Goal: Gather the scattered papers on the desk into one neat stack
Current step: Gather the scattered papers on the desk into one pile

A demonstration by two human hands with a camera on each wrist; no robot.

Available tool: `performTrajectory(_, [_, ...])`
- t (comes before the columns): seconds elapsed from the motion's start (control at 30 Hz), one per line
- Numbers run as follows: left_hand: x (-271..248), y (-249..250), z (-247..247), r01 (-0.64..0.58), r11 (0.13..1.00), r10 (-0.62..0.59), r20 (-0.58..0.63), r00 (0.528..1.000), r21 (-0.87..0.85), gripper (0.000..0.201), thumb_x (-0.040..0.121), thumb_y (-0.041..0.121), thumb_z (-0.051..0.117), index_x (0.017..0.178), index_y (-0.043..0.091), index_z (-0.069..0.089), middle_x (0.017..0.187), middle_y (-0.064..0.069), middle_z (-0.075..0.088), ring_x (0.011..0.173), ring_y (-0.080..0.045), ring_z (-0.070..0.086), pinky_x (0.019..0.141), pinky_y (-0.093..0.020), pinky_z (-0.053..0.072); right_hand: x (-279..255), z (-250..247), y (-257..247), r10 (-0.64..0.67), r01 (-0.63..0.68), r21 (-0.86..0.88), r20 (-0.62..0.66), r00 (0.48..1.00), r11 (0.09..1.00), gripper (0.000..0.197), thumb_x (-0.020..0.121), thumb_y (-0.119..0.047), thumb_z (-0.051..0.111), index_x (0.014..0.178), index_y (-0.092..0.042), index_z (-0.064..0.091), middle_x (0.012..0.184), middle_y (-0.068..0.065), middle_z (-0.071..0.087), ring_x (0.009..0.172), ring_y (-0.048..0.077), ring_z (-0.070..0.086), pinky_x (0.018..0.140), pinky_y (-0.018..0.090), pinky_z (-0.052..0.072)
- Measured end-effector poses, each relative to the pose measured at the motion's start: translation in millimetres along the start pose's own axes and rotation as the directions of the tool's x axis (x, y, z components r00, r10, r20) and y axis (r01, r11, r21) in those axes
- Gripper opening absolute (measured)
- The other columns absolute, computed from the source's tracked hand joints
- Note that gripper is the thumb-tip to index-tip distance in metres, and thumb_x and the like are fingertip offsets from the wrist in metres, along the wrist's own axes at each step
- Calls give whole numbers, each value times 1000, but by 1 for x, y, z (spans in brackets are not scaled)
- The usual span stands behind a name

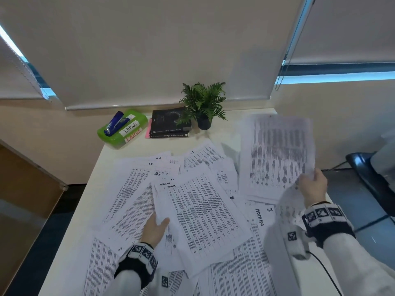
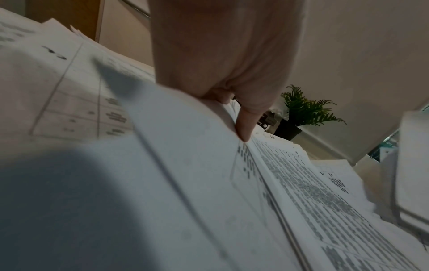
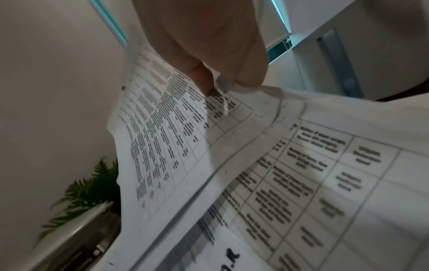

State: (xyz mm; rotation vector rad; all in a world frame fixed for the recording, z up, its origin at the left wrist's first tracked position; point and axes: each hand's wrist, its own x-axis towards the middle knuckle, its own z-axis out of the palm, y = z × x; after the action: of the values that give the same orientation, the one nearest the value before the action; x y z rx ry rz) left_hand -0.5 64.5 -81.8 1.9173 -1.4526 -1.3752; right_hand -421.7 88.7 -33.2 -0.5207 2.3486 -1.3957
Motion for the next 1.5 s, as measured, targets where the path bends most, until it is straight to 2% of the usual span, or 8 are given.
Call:
performTrajectory(0.2, [-4, 4, 0, -10, 1000, 11, -15, 1000, 23, 49, 96, 19, 49, 141, 4, 35, 144, -11, 43, 131, -28, 44, 108, -39, 33, 4, 1, -7, 103, -113, 105, 92, 990, 988, 52, 78, -1, 47, 130, -5, 46, 141, 13, 46, 124, 32, 47, 103, 47, 39])
performTrajectory(0.33, [-6, 6, 1, -1, 999, 1, -20, 1000, 34, 53, 96, 19, 49, 143, 2, 31, 148, -14, 38, 135, -28, 38, 110, -39, 30, -11, -6, -43, -159, 159, 94, -6, 987, 983, 16, 90, -4, 45, 99, -11, 55, 99, 16, 62, 94, 33, 60, 89, 48, 50])
performTrajectory(0.43, [-7, 8, 2, 14, 999, -14, -14, 1000, 38, 55, 96, 19, 49, 145, 2, 28, 150, -14, 35, 137, -29, 36, 111, -38, 28, -29, -18, -97, -285, 268, 281, 22, 958, 922, 28, 92, 2, 46, 78, -23, 48, 84, -5, 56, 80, 12, 58, 78, 31, 50])
performTrajectory(0.67, [-7, 7, -1, 33, 999, -33, 19, 999, 26, 48, 95, 20, 52, 139, 6, 39, 140, -12, 48, 126, -28, 48, 107, -38, 37, -46, 6, -132, -156, -37, 525, 319, 935, 850, 21, 93, -3, 51, 112, -13, 49, 96, -8, 56, 87, 11, 56, 68, 22, 44])
performTrajectory(0.83, [-5, 11, -5, 80, 994, -77, 43, 996, -81, 52, 102, 32, 30, 147, 5, 25, 153, -11, 29, 142, -26, 28, 115, -38, 21, -79, 68, -67, 23, -181, 229, 560, 828, 956, 70, 83, -13, 65, 143, -6, 30, 148, 10, 31, 135, 29, 34, 100, 44, 43])
performTrajectory(1.07, [9, -1, -5, 227, 909, -180, 161, 970, -350, 114, 58, 91, 26, 151, 26, 16, 157, -4, 22, 142, -25, 25, 117, -49, 19, -133, 109, -8, 190, 27, -293, 685, 703, 956, 57, 95, 6, 34, 148, -2, 16, 156, 12, 19, 144, 26, 19, 117, 38, 22])
performTrajectory(1.27, [0, 4, 3, 45, 990, -30, 111, 993, -137, 55, 97, 23, 46, 146, 10, 26, 148, -9, 38, 134, -28, 39, 110, -41, 31, -162, 124, -9, 159, 148, -303, 787, 596, 942, 63, 94, -2, 43, 149, -7, 12, 155, 13, 22, 136, 27, 35, 101, 28, 38])
performTrajectory(1.5, [6, -9, 6, 33, 993, -29, 40, 999, -110, 51, 97, 13, 46, 145, 8, 30, 142, -14, 45, 129, -31, 45, 108, -44, 36, -157, 73, 18, 323, 171, -465, 793, 517, 868, 52, 78, 6, 61, 122, -12, 40, 116, 8, 52, 96, 21, 54, 87, 31, 53])
